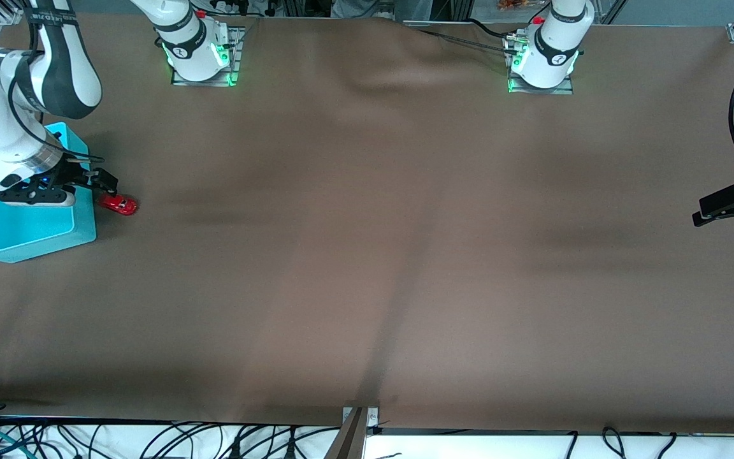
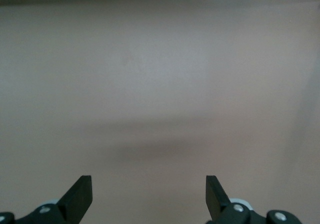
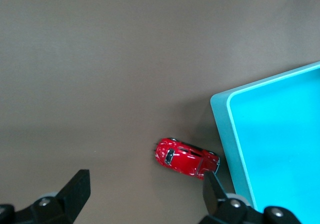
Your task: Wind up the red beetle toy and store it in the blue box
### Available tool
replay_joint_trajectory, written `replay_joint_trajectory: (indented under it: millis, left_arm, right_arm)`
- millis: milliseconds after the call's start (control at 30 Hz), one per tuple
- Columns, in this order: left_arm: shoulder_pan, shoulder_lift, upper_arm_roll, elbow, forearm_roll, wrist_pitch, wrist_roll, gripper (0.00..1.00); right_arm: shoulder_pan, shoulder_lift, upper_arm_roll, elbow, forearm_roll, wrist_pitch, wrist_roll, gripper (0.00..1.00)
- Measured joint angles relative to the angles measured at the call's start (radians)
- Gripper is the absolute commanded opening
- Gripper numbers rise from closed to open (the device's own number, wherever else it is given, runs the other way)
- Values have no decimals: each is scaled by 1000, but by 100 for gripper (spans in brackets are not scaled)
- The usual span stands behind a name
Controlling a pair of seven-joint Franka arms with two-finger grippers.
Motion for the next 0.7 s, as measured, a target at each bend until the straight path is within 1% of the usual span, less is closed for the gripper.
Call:
replay_joint_trajectory:
  millis: [133,400,700]
  left_arm:
    - [0,0,4,0,0,-1,0,100]
    - [-2,0,4,0,0,-1,0,100]
    - [-3,0,2,0,0,-1,0,100]
  right_arm:
    - [0,3,-19,-34,0,52,19,100]
    - [0,11,-27,-45,0,70,164,100]
    - [0,36,-35,-56,1,67,456,100]
